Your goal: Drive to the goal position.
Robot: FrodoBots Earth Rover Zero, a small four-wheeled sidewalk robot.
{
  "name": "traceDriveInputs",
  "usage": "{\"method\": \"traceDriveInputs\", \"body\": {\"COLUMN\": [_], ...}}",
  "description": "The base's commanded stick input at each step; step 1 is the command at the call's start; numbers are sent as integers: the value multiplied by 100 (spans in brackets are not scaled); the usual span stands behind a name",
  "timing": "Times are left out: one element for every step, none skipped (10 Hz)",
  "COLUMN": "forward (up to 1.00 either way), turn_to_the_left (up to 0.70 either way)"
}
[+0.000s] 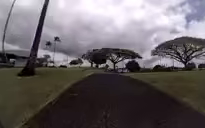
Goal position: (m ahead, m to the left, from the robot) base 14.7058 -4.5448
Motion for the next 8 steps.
{"method": "traceDriveInputs", "body": {"forward": [70, 70, 70, 70, 70, 70, 70, 70], "turn_to_the_left": [3, 3, 3, 3, 3, 3, 3, 2]}}
